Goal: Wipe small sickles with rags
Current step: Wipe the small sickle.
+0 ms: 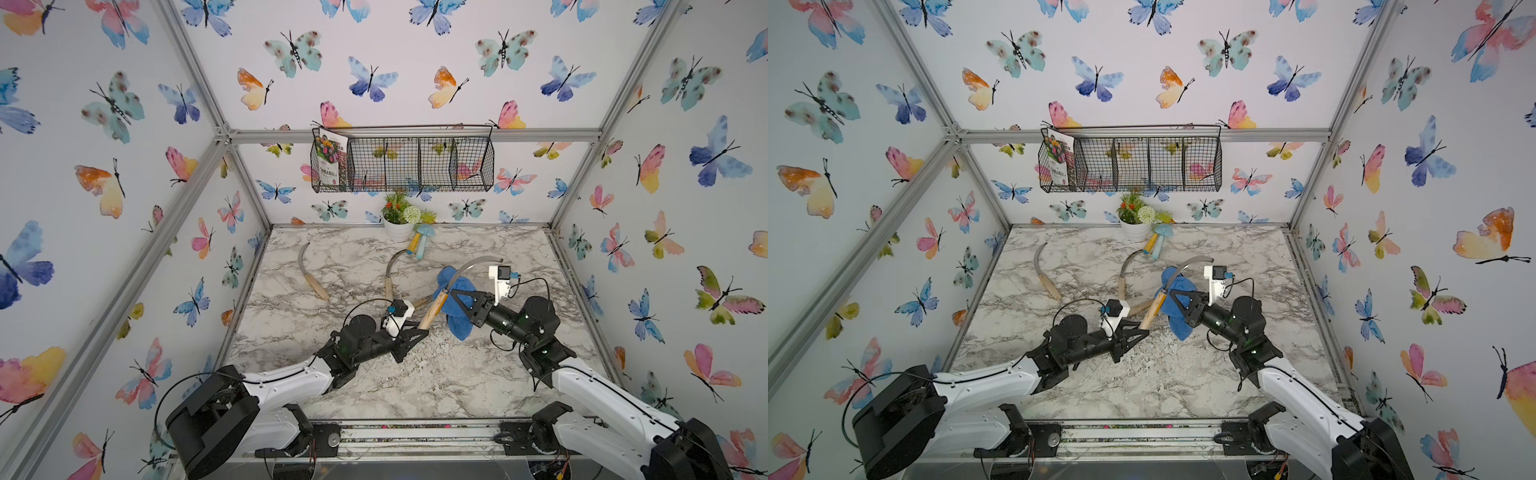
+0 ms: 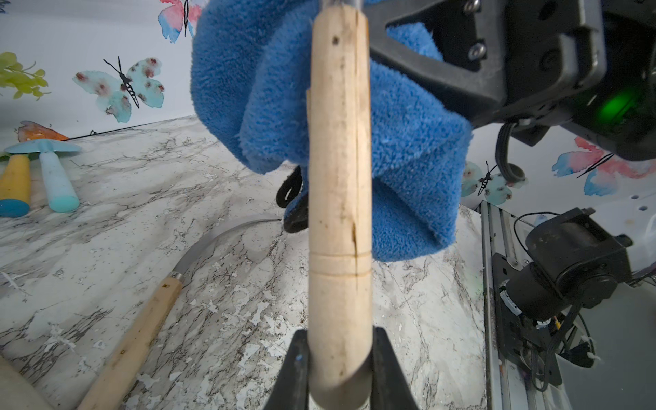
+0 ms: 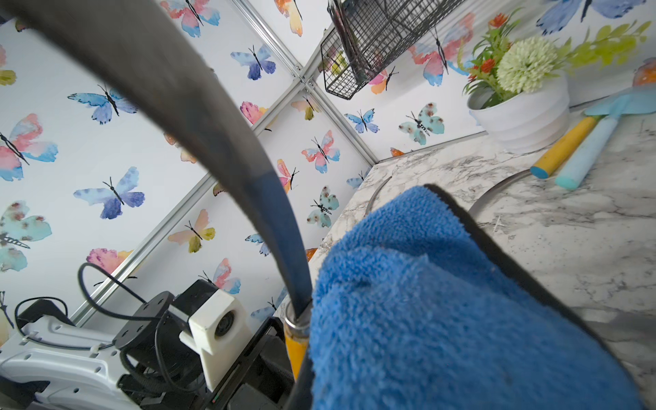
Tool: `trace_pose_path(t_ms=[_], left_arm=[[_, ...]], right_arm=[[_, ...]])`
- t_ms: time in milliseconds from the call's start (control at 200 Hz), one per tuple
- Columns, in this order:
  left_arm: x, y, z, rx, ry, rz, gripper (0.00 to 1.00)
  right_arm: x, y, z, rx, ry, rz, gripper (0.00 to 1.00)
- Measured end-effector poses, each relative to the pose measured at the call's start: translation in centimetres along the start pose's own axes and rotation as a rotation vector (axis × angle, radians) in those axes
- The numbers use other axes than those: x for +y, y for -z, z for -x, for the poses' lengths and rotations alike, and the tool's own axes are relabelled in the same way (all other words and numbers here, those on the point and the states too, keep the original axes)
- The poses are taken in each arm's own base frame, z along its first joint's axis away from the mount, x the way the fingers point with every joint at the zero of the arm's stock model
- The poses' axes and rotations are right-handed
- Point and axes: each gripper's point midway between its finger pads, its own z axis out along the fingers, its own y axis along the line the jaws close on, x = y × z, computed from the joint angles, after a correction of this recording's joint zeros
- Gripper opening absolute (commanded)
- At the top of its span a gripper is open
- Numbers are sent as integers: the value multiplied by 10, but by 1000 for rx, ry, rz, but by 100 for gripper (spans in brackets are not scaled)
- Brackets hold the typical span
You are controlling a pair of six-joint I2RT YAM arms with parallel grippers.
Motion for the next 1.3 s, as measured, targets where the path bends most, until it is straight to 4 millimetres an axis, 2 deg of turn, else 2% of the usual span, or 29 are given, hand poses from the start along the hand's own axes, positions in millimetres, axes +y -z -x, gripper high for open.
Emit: trace_pose_path(t_ms=[125, 230, 335, 440, 551, 611, 741, 906, 1061, 1301], left_arm=[[5, 0, 0, -3, -20, 31, 0], [12, 0, 0, -5, -47, 71, 0], [18, -1, -5, 11, -69, 104, 0], [22, -5, -14, 50, -68, 112, 0], [21, -18, -19, 102, -43, 88, 0], [17, -27, -19, 125, -18, 55, 0], [6, -40, -22, 160, 28, -24, 0], [-9, -48, -33, 216, 107, -139, 0], [-14, -49, -37, 235, 143, -185, 0], [-12, -46, -37, 231, 149, -172, 0]], right_arm=[[-11, 11, 10, -33, -1, -18, 2], [-18, 17, 6, -32, -4, -21, 2], [-34, 22, -5, -21, -24, -41, 2], [-63, 23, -20, 0, -68, -79, 2], [-88, 24, -35, 22, -105, -111, 2], [-94, 23, -36, 23, -95, -114, 2], [-90, 19, -31, 4, -23, -78, 2], [-75, 20, -20, -42, 71, -19, 2], [-70, 26, -18, -62, 105, -10, 2], [-69, 27, -16, -72, 114, -13, 2]])
